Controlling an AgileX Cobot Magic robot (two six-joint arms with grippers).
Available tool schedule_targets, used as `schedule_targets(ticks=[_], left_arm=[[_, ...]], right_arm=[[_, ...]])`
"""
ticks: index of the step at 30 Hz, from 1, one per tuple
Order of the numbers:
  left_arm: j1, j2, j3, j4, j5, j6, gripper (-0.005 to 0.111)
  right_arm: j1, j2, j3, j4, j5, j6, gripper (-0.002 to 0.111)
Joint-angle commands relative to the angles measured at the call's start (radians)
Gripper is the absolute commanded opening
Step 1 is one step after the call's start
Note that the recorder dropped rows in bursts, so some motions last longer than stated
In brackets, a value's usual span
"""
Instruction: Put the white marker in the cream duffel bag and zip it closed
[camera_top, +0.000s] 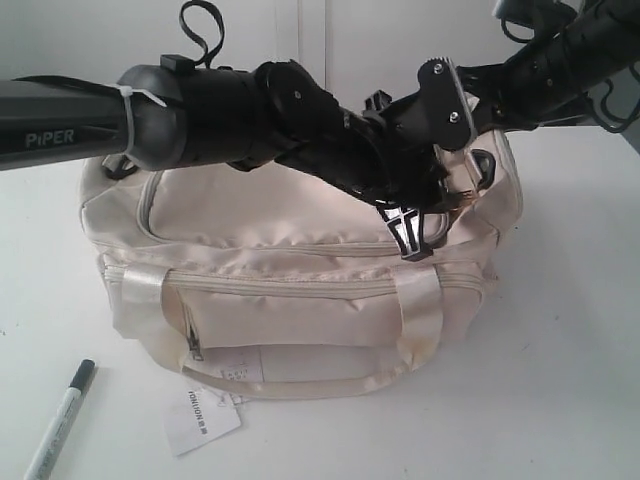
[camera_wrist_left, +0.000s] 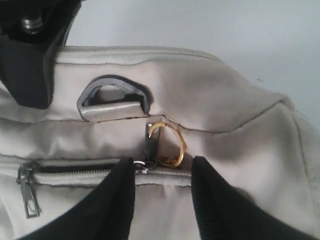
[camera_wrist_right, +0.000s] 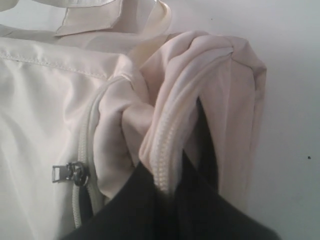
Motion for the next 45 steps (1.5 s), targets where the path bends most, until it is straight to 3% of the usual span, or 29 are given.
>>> schedule_targets(ticks=[1,5,10,19,21,28,45], left_arm=[[-0.017,0.000,0.002,-0.020,0.021,0.156,0.046],[-0.025,0.026,0.002,-0.020,0.020,0.272,0.046],[-0.036,0.047,0.002,-0.020,0.006,0.275,0.046],[-0.050,0.077,-0.001,-0.022,-0.145,0.273,0.045],[-0.050,0.090,-0.001,-0.022,-0.171,0.273,0.041],[-0.050,0.096,-0.005,-0.020,-0.181,0.273,0.000],[-0.059,0.017,-0.005,-0.020,-0.050,0.168,0.000]], right_arm=[[-0.002,-0.019,-0.004,0.021,0.075,0.005,0.000],[-0.002,-0.019,-0.004,0.040,0.077,0.005,0.000],[-0.002,-0.019,-0.004,0.040,0.075,0.003,0.000],[-0.002,-0.019,-0.004,0.053,0.087,-0.022,0.000],[-0.002,-0.019,-0.004,0.053,0.092,-0.022,0.000],[-0.002,-0.019,-0.004,0.053,0.096,-0.022,0.000],[-0.002,-0.019,-0.004,0.051,0.090,-0.024,0.000]])
